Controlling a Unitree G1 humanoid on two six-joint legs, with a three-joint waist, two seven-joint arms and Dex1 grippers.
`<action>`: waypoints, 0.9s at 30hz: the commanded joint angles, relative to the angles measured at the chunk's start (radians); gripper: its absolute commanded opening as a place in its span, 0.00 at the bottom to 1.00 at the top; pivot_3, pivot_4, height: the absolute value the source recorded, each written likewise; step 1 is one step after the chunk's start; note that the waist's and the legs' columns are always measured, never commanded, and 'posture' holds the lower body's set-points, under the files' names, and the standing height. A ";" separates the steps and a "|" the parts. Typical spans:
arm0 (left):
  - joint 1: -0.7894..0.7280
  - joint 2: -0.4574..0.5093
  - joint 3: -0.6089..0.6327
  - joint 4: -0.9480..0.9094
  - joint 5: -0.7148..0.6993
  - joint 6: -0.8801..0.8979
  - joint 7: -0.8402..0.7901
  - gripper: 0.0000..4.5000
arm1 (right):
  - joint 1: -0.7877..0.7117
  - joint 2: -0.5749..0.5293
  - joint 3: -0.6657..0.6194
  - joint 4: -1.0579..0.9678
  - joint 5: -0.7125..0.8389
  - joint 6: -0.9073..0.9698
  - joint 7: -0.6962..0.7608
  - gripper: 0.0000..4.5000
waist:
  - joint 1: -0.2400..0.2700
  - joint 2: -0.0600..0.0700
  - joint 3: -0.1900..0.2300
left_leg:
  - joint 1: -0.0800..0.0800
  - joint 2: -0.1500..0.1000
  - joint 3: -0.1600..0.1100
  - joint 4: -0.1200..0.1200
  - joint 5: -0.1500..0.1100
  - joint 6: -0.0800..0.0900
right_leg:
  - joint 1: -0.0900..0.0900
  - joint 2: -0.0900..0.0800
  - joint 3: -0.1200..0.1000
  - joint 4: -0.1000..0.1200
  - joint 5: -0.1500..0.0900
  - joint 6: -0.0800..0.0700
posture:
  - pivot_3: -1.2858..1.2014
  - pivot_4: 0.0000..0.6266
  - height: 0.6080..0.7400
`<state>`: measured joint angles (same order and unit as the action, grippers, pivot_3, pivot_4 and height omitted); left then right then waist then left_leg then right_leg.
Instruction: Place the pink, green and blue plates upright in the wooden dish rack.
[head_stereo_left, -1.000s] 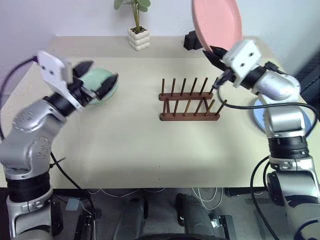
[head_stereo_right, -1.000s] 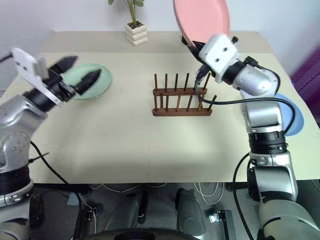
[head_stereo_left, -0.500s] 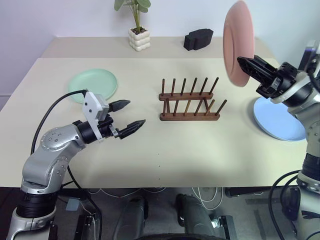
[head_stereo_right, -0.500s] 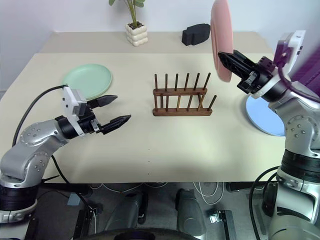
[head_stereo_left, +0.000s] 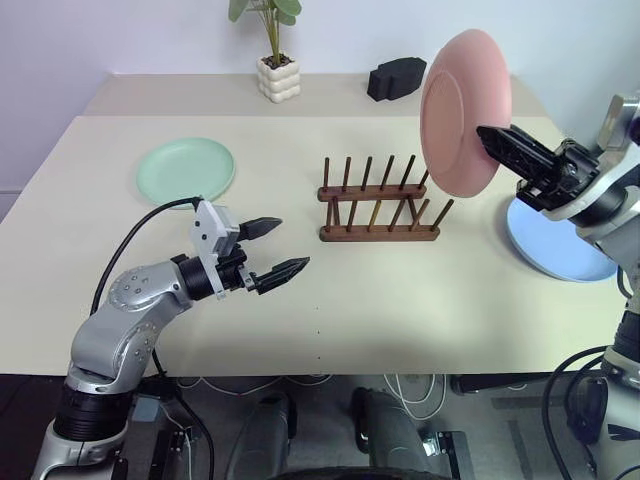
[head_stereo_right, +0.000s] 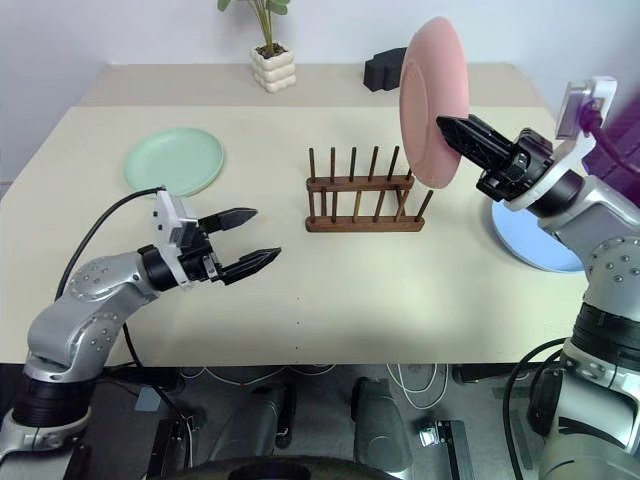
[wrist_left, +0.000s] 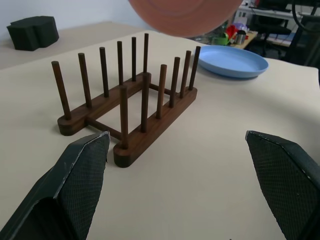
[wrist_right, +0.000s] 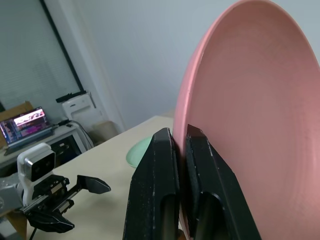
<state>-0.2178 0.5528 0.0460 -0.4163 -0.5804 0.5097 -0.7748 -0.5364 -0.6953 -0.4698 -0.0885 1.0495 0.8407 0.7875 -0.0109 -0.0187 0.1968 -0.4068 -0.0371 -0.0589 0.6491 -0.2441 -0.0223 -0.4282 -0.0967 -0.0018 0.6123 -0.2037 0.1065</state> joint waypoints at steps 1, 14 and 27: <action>-0.005 -0.008 -0.004 -0.036 -0.008 -0.011 0.005 0.99 | -0.008 0.005 -0.023 -0.002 0.042 0.002 -0.005 0.00 | 0.000 0.000 0.000 | 0.000 0.000 0.000 0.000 0.000 0.000 | 0.000 0.000 0.000 0.000 0.000 0.000 | 0.52 0.24 0.97; 0.001 -0.002 0.003 -0.028 -0.004 -0.016 0.010 0.99 | 0.001 0.041 -0.020 0.049 0.065 0.023 -0.054 0.00 | 0.000 0.000 0.000 | 0.000 0.000 0.000 0.000 0.000 0.000 | 0.000 0.000 0.000 0.000 0.000 0.000 | 0.52 0.24 0.97; 0.006 -0.001 0.007 -0.015 0.001 -0.017 0.017 0.99 | 0.009 0.075 -0.011 0.136 0.045 0.019 -0.077 0.00 | -0.001 0.000 0.000 | 0.000 0.000 0.000 0.000 0.000 0.000 | 0.000 0.000 0.000 0.000 0.000 0.000 | 0.52 0.24 0.97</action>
<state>-0.2103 0.5476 0.0336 -0.4141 -0.5792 0.5098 -0.7589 -0.5222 -0.6221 -0.4694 0.0497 1.0907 0.8688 0.7054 -0.0115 -0.0186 0.1968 -0.4068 -0.0373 -0.0588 0.6491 -0.2441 -0.0222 -0.4282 -0.0965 -0.0018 0.6123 -0.2035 0.1068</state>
